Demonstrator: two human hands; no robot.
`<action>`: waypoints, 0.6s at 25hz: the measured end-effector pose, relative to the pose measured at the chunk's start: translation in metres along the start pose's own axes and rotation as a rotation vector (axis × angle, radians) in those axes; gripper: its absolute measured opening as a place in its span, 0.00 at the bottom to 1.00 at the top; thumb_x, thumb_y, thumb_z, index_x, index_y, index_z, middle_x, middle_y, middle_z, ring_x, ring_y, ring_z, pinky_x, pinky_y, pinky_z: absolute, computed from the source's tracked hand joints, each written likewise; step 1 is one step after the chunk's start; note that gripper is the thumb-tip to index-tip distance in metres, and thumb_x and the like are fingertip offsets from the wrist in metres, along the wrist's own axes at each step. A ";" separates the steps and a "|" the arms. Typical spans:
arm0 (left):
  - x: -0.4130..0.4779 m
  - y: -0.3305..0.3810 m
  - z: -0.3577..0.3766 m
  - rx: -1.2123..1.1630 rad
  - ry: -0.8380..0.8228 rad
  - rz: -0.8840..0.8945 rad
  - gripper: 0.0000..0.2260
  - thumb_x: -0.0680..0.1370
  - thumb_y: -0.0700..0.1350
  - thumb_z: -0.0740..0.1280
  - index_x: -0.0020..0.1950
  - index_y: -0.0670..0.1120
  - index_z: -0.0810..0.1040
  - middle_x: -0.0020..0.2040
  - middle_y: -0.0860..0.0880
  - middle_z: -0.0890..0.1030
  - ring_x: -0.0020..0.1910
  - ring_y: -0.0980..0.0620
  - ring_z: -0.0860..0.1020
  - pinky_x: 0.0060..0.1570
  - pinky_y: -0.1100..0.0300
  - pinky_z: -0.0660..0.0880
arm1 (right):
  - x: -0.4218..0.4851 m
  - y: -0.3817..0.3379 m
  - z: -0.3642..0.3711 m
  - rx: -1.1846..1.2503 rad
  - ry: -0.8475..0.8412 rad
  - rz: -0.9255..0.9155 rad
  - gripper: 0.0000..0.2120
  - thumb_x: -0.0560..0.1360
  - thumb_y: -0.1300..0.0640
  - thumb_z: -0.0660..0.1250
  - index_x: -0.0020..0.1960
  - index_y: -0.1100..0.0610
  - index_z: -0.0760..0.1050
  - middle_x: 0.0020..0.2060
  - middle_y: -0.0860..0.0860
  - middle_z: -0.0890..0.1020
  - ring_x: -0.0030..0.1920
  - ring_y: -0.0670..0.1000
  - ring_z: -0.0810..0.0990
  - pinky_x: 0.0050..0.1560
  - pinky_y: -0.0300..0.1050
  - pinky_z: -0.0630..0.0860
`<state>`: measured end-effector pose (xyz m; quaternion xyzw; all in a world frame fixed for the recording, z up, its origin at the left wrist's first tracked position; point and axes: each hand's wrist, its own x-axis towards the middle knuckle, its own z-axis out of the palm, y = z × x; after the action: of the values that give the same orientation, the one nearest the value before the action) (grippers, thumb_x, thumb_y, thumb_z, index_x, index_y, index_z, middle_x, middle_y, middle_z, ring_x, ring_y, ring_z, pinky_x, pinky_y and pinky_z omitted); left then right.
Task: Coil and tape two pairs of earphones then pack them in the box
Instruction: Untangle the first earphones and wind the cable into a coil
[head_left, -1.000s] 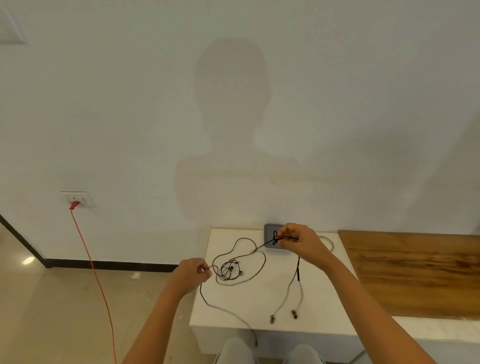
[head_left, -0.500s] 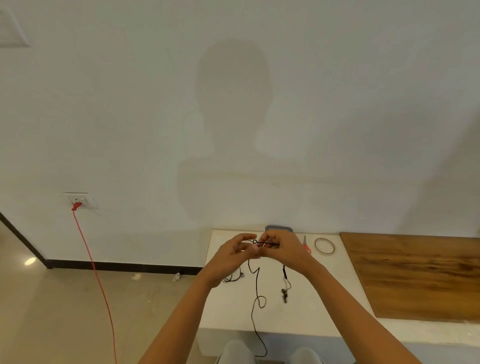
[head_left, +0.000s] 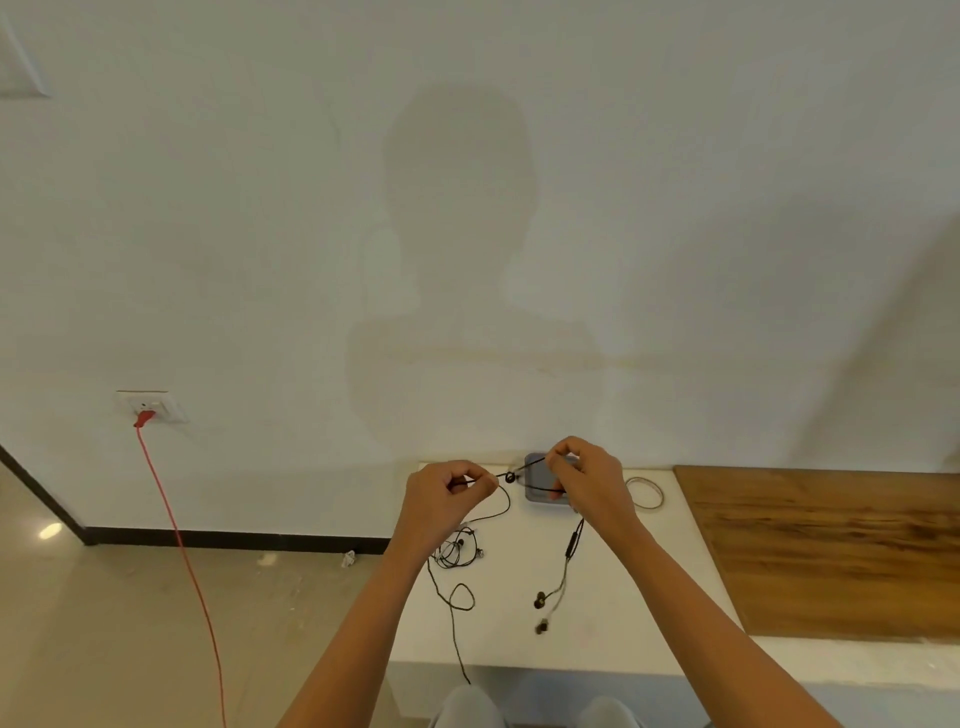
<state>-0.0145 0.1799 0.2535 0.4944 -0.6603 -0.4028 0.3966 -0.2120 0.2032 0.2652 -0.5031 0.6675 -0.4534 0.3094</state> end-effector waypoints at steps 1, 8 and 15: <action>0.000 0.002 0.000 -0.009 0.033 0.016 0.04 0.73 0.49 0.73 0.39 0.52 0.84 0.23 0.57 0.69 0.25 0.59 0.64 0.30 0.70 0.63 | 0.000 0.000 0.000 0.039 0.021 0.036 0.05 0.76 0.62 0.62 0.45 0.61 0.76 0.30 0.55 0.81 0.23 0.42 0.77 0.23 0.32 0.69; 0.006 0.010 -0.003 -0.139 0.181 0.106 0.03 0.74 0.43 0.72 0.42 0.50 0.84 0.38 0.45 0.78 0.36 0.60 0.69 0.39 0.71 0.67 | 0.007 -0.006 -0.009 0.162 0.063 0.194 0.07 0.75 0.62 0.60 0.43 0.63 0.75 0.31 0.56 0.81 0.23 0.49 0.76 0.23 0.36 0.70; 0.021 0.026 -0.014 -0.135 0.128 0.115 0.05 0.74 0.43 0.71 0.40 0.52 0.83 0.40 0.42 0.73 0.38 0.56 0.68 0.42 0.66 0.66 | 0.022 -0.011 -0.027 -0.121 -0.133 0.022 0.14 0.76 0.56 0.63 0.35 0.61 0.76 0.26 0.52 0.78 0.23 0.46 0.74 0.31 0.38 0.74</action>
<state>-0.0150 0.1625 0.2853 0.4527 -0.6321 -0.3905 0.4929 -0.2379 0.1897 0.2870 -0.5426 0.6772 -0.3741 0.3271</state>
